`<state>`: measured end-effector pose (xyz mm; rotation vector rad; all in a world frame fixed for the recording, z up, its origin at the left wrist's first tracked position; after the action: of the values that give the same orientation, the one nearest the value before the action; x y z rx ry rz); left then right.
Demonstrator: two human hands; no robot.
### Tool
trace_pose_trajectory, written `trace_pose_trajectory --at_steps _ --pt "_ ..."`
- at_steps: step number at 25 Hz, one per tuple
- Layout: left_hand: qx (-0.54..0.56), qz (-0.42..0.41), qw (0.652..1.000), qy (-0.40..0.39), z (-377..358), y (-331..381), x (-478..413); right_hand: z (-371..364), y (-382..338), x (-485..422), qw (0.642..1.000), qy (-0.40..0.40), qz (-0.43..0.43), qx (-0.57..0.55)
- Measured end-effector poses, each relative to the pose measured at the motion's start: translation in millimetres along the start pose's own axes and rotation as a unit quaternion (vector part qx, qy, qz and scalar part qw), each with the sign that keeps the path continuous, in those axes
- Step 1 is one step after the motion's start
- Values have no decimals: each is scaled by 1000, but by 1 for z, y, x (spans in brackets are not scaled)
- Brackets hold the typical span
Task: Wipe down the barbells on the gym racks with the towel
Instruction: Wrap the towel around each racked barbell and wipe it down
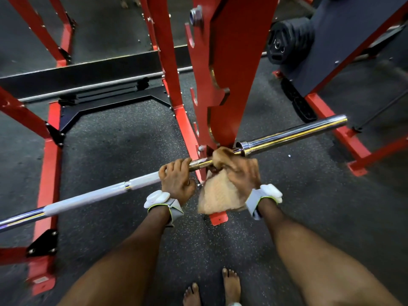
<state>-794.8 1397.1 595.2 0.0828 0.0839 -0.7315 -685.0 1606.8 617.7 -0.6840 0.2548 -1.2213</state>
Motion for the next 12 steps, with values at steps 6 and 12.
trace_pose_trajectory --at_steps 6,12 --pt "-10 3 1000 -5 -1 0 -2 -10 -26 43 964 -94 246 -35" --pt "-13 -2 1000 -12 -4 -2 -2 12 7 -3 974 -62 218 -12"
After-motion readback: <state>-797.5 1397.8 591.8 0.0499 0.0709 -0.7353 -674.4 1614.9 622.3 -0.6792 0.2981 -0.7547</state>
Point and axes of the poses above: each hand's wrist, its own x-axis away from the middle knuckle, its own z-axis out of the back of the hand, y = z × x, the point moved 3 cm from there along -x, towards the middle knuckle, and after that the axes turned 7 degrees about -x, right-handed, at the moved point
